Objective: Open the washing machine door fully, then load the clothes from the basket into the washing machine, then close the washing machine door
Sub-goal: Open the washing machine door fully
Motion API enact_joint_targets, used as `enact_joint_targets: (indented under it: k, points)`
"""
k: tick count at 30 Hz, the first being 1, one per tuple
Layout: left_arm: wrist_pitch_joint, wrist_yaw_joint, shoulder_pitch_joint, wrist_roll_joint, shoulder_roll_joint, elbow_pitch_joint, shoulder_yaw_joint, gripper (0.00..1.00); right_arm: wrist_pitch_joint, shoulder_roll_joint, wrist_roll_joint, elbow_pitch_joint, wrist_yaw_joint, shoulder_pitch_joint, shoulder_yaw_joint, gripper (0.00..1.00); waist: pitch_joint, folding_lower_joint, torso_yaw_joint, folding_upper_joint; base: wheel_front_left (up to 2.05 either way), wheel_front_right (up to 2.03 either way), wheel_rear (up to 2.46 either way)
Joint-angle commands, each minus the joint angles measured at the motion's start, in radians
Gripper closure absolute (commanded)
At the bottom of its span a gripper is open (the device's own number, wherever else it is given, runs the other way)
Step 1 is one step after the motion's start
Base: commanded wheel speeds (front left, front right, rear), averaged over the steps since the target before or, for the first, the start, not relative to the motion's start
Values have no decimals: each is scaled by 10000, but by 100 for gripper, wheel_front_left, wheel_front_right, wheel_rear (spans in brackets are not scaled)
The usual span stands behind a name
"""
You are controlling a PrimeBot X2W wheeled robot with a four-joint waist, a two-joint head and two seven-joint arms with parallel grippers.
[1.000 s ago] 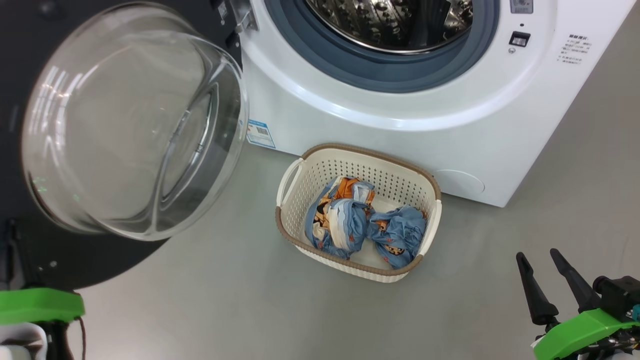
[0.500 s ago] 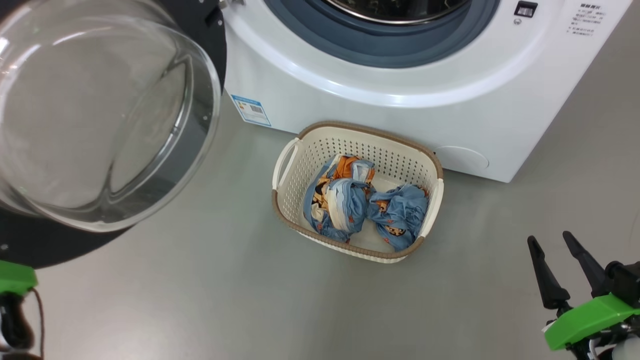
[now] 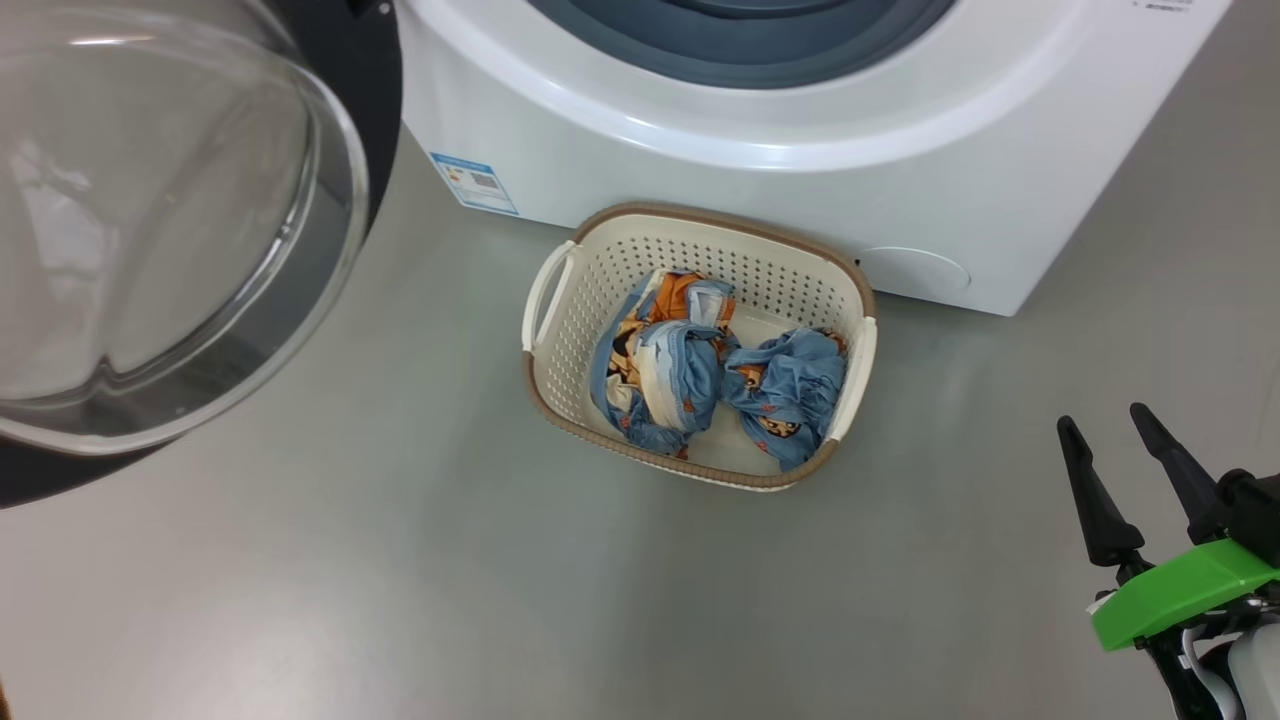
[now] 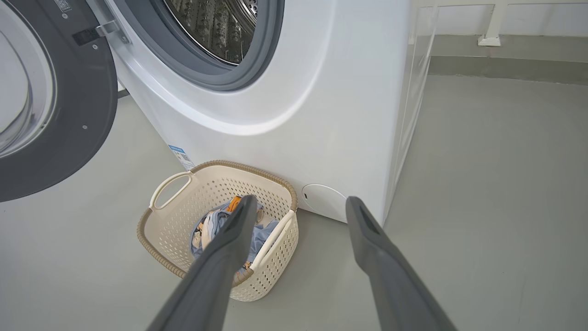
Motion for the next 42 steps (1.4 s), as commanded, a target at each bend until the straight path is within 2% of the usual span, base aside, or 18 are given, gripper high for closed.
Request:
enact_joint_targets:
  k: [1,8,12,22,25,27,28,30,34,35,36,38,39,42]
  points:
    - [-61,-28,-184,168,782,-170,219,100,-120,-141,-55,-212,16,-71,232,0,55,0,-85,0,0,0,0]
    - [-61,-150,-383,455,1084,269,380,100,-120,-64,-32,-124,16,-191,328,0,-9,0,-248,0,0,0,0]
    - [-61,-217,-285,440,1047,427,558,100,-120,5,26,-16,16,-158,354,0,-271,0,-285,0,0,0,0]
    - [-61,-386,921,174,281,-278,824,100,-120,333,133,128,16,170,420,0,-1089,0,-279,0,0,0,0]
    - [-61,-398,1436,-30,-27,-738,616,99,-120,395,176,118,16,278,403,0,-1271,0,-279,0,0,0,0]
    - [-61,-400,1848,-242,-207,-1097,280,87,-120,424,199,98,16,351,383,0,-1391,0,-284,0,0,0,0]
    - [-61,-401,2073,-330,-266,-1272,117,76,-120,434,211,86,16,395,372,0,-1438,0,-292,0,0,0,0]
    - [-61,-402,2490,-529,-424,-1633,-192,60,-120,454,235,60,16,501,312,0,-1574,0,-299,0,0,0,0]
    - [-61,-403,3241,-727,-684,-2293,-793,51,-120,480,281,22,16,668,255,0,-1728,0,-366,0,0,0,0]
    - [-61,-403,3385,-795,-753,-2458,-862,42,-120,491,287,13,16,699,238,0,-1766,0,-395,0,0,0,0]
    - [-61,-403,3532,-814,-814,-2628,-1033,25,-120,502,291,-1,16,717,215,0,-1789,0,-433,0,0,0,0]
    - [-61,-403,3802,-853,-920,-2995,-1305,3,-120,529,295,-26,16,737,185,0,-1844,0,-539,0,0,0,0]
    - [-61,-403,3928,-895,-987,-3194,-1440,0,-120,547,298,-35,16,749,168,0,-1873,0,-599,0,0,0,0]
    - [-61,-403,4283,-1072,-1104,-3764,-1941,0,-120,615,294,-66,16,796,114,0,-1943,0,-817,0,0,0,0]
